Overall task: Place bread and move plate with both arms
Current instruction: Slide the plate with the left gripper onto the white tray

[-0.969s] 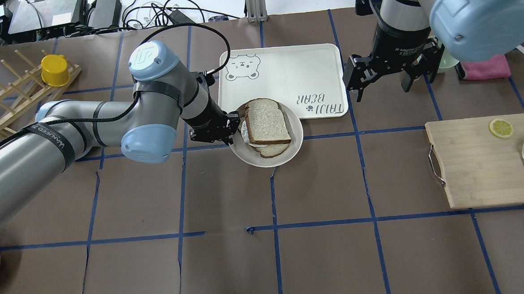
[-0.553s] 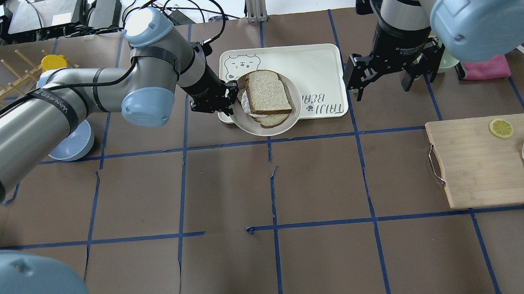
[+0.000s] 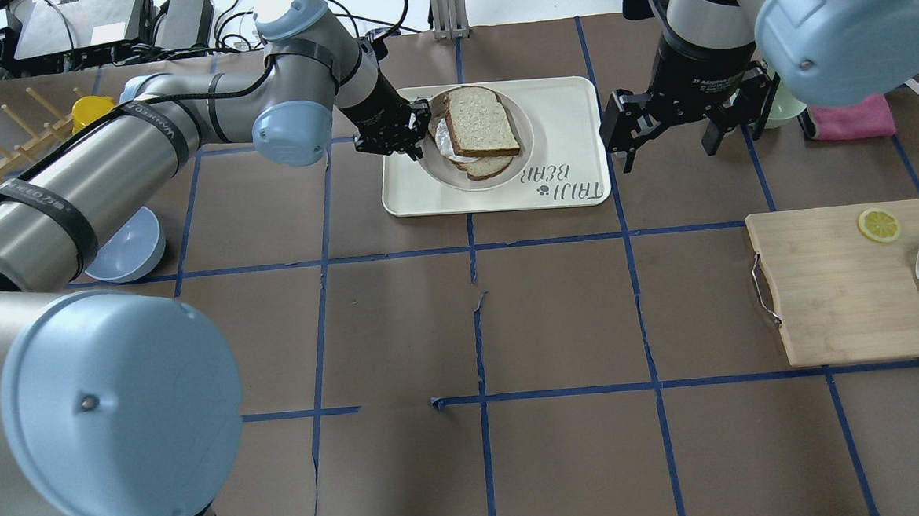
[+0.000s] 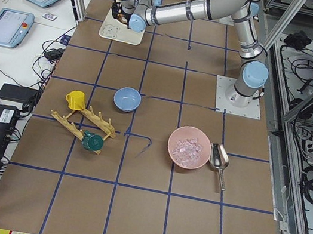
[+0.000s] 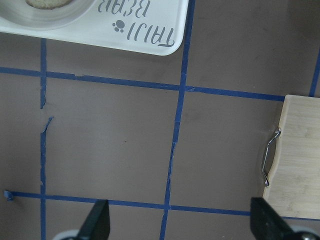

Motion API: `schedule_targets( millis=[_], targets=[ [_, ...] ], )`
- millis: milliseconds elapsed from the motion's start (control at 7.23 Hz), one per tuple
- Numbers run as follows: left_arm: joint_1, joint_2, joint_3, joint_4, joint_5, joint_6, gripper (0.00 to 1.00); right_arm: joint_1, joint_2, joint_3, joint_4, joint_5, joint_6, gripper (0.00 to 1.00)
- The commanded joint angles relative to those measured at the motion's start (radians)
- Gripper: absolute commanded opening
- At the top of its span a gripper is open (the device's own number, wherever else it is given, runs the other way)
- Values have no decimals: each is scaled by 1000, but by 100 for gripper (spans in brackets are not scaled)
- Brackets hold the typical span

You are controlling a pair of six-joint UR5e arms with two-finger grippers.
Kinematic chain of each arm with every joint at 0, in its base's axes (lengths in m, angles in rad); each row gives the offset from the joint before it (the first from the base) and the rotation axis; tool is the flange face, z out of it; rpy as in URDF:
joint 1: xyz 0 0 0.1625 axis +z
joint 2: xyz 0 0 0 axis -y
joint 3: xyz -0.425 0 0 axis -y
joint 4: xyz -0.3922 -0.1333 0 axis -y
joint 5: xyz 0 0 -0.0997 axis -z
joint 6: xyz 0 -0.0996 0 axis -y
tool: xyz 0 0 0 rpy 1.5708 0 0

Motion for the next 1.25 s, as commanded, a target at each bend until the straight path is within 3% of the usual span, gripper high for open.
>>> schedule_targets(
  millis=[0,415,553,692,969,1107],
  targets=[
    [-4,-49,41,8,-5,-1,0,-1,4,4,10,-8,3,100],
    [-15,-65,33,10,-25,-4,0,-1,2,4,13,-5,3,100],
    [-18,-65,25,11,-25,7,19,2,2,4,10,4,3,100],
    [-18,-60,18,17,-21,19,99,2,1,4,3,13,1,100],
    [-21,5,13,-15,-16,33,100,-1,1,2,6,6,3,100],
    [-19,82,19,-168,-2,34,100,-1,-1,2,10,0,3,100]
  ],
)
